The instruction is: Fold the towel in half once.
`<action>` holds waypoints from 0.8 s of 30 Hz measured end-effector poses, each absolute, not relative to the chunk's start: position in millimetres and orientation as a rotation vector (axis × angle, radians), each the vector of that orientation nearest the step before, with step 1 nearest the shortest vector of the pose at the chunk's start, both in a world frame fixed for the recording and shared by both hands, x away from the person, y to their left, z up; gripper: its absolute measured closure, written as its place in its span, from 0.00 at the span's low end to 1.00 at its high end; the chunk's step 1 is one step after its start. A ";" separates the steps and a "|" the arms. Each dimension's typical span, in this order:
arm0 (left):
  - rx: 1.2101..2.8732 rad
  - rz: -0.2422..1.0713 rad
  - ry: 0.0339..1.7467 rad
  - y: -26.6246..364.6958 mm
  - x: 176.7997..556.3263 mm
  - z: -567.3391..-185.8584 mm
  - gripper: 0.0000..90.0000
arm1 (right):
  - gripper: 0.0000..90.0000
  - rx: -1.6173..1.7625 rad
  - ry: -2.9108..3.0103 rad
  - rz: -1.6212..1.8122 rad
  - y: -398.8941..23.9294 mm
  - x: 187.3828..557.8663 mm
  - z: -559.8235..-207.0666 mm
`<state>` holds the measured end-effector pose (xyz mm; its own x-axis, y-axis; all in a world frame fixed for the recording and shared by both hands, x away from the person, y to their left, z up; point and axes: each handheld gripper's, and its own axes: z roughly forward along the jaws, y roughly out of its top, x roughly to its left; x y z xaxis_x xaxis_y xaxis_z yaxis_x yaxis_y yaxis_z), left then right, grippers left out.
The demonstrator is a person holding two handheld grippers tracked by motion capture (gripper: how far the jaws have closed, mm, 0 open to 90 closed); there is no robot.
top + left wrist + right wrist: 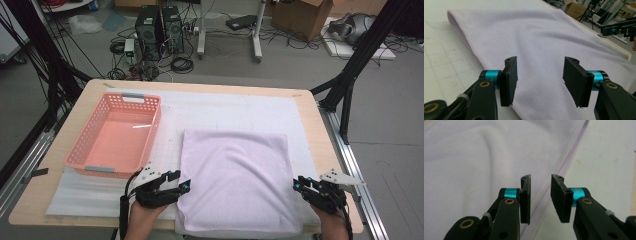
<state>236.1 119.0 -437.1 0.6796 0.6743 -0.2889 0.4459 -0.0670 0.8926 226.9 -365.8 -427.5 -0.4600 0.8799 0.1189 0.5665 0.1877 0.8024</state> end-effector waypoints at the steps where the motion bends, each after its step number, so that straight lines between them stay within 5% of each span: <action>1: 1.706 0.237 0.909 117.5 243.1 -437.0 0.51 | 0.78 1.355 2.100 1.160 -365.1 229.8 -427.3; 15: 1.725 0.225 0.932 106.2 303.5 -438.5 0.50 | 0.74 1.301 2.189 0.999 -328.6 361.4 -435.9; 24: 1.755 0.230 0.998 102.3 331.0 -443.2 0.51 | 0.91 1.385 2.074 0.823 -333.7 409.3 -442.8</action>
<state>331.0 102.3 -443.2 0.6332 0.7140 -0.2987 0.5116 -0.0966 0.8538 409.3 -333.7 -442.8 -0.3497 0.9334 -0.0805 0.6244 0.2962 0.7227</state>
